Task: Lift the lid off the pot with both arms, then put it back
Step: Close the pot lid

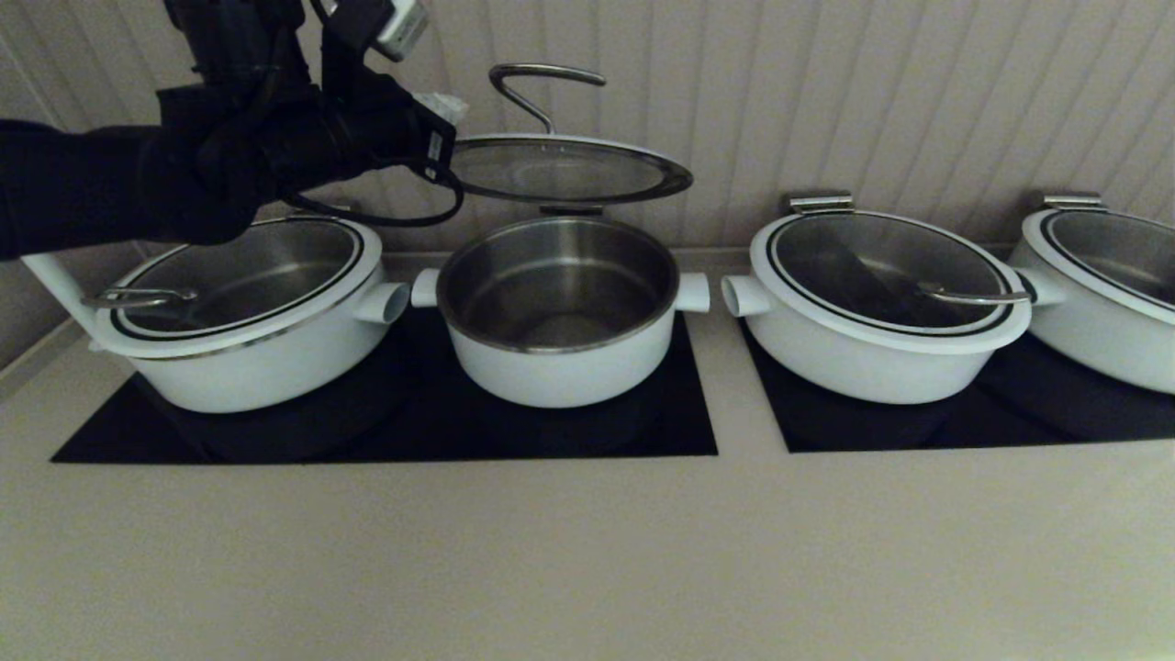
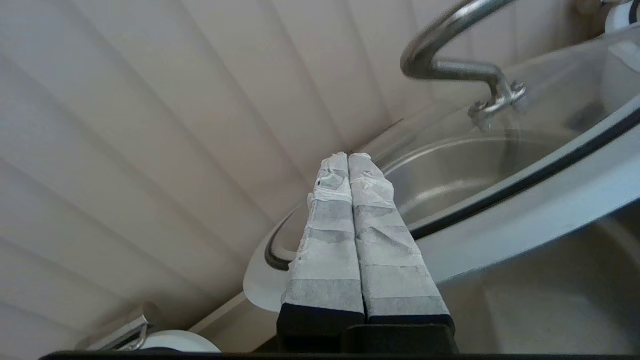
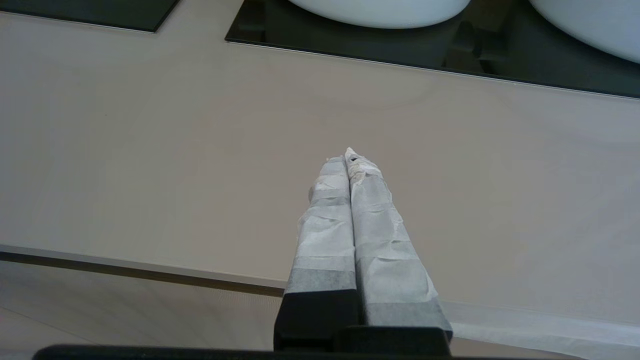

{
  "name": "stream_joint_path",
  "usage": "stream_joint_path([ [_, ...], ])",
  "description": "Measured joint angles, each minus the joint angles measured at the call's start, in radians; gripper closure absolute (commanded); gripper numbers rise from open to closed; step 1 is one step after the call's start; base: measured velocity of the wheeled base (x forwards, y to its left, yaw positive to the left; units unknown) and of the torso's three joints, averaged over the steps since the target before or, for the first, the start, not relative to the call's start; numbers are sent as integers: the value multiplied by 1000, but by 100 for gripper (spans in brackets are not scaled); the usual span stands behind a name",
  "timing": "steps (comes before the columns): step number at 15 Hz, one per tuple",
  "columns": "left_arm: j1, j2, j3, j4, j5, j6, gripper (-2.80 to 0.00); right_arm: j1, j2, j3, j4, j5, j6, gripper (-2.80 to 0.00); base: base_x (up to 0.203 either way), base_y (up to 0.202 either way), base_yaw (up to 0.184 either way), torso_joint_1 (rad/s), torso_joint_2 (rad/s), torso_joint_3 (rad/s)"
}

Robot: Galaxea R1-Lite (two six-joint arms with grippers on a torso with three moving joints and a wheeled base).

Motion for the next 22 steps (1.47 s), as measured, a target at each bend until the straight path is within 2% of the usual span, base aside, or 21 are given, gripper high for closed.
stream_joint_path([
  [5, -1, -14, 5, -4, 0, 4, 0, 0, 0, 0, 0, 0, 0, 0, 0, 0, 0, 0, 0, 0],
  [22, -8, -25, 129, -18, -4, 1, 0, 0, 0, 0, 0, 0, 0, 0, 0, 0, 0, 0, 0, 0],
])
